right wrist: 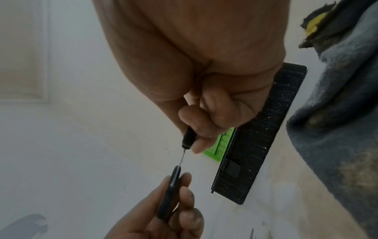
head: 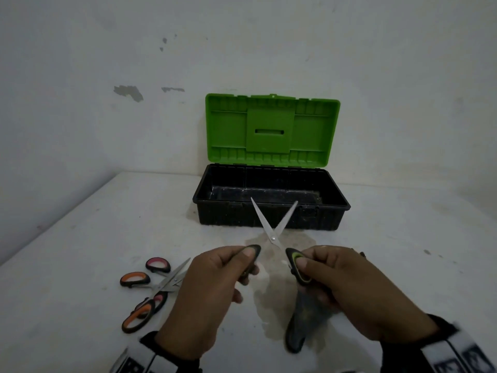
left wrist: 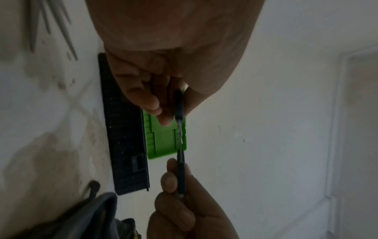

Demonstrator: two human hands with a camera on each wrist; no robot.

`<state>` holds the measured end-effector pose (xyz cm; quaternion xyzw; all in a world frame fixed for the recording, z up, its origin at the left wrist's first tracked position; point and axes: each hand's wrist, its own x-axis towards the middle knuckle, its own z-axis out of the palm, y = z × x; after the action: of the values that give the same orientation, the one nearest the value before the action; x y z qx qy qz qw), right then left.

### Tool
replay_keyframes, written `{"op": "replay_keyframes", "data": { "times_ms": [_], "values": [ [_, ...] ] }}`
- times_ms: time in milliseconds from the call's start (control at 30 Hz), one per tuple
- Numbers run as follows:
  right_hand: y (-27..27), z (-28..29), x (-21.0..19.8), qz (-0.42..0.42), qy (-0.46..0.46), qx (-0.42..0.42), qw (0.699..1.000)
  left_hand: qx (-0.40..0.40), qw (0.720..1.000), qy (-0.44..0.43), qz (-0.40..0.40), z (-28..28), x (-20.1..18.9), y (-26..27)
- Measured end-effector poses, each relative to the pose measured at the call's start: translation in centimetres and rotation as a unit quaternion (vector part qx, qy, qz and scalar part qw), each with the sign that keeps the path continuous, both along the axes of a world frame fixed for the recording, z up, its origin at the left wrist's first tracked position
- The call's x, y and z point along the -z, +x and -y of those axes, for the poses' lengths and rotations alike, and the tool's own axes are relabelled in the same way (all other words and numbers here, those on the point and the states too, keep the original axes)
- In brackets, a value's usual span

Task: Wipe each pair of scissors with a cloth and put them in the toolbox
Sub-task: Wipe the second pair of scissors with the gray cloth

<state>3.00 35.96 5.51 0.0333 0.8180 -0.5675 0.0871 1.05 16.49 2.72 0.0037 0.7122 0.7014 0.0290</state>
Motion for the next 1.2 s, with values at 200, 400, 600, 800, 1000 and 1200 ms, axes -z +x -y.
{"op": "replay_keyframes", "data": {
  "times_ms": [200,400,600,800,1000,1200],
  "values": [
    [-0.2,1.8,1.2,0.000,-0.161,0.072,0.984,0.054,0.997,-0.039,-0.040,0.0,-0.1,0.6],
    [0.0,3.0,2.2,0.013,-0.227,0.108,0.968,0.044,0.995,-0.056,-0.063,0.1,0.3,0.4],
    [0.4,3.7,3.3,-0.006,-0.224,0.106,0.969,0.055,0.991,-0.094,-0.083,-0.2,0.6,0.6],
    [-0.2,3.1,3.0,-0.039,-0.222,0.093,0.970,0.064,0.992,-0.090,-0.058,-0.1,0.2,0.3],
    [-0.7,2.3,2.6,-0.138,-0.129,0.050,0.981,0.102,0.985,-0.012,0.141,0.7,-1.2,-0.7],
    [-0.8,2.1,2.3,-0.169,-0.015,-0.018,0.985,0.063,0.963,0.170,0.199,1.1,-1.5,-1.6]
  ]
}}
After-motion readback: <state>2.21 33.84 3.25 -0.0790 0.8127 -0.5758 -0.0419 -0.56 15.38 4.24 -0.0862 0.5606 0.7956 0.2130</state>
